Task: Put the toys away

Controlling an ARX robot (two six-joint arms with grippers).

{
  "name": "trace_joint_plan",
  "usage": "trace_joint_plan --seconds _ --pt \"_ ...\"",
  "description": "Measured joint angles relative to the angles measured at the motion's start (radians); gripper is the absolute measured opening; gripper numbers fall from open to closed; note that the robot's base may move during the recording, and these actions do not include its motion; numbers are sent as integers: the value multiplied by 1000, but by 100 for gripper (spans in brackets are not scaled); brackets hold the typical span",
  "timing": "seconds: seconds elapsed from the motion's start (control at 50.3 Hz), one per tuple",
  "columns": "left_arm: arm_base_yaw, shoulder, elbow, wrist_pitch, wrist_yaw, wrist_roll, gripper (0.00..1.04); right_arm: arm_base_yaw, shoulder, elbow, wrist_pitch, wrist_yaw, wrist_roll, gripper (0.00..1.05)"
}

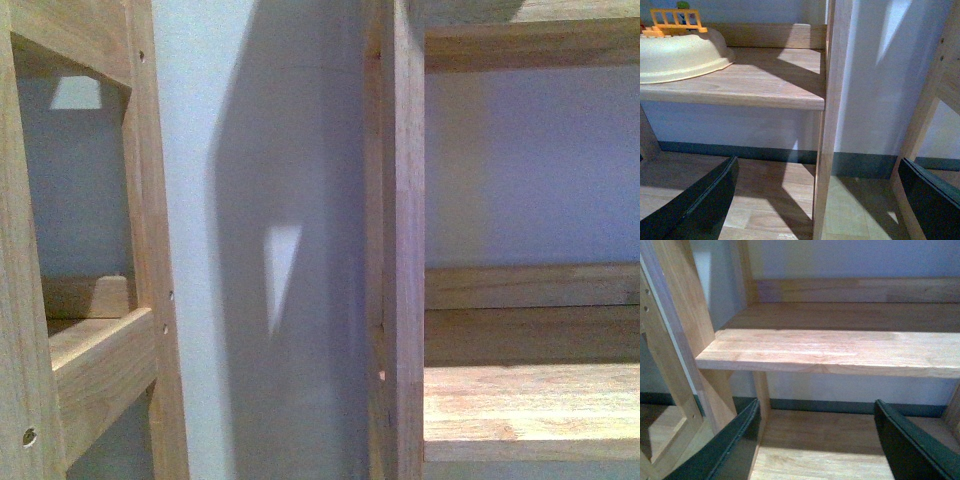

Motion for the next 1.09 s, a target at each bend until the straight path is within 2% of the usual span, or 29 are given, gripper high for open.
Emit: trace_joint_plan --seconds 0.06,0.08,0.119,0.259,0.835,1.094 --pt "0 0 0 0 0 0 99 -37 -17 -13 -1 -42 -5 55" --pt "0 0 0 0 0 0 99 -76 -23 -20 -3 -105 -9 49" --pt "0 0 0 0 0 0 99 -143 -33 -31 -5 -165 -14 41" --pt "0 0 0 0 0 0 99 -185 -51 -51 -4 -179 -16 17" --pt "0 0 0 0 0 0 99 -189 -115 -115 4 -179 -18 18" --pt "0 0 0 0 0 0 99 -189 -115 -115 4 -179 -18 56"
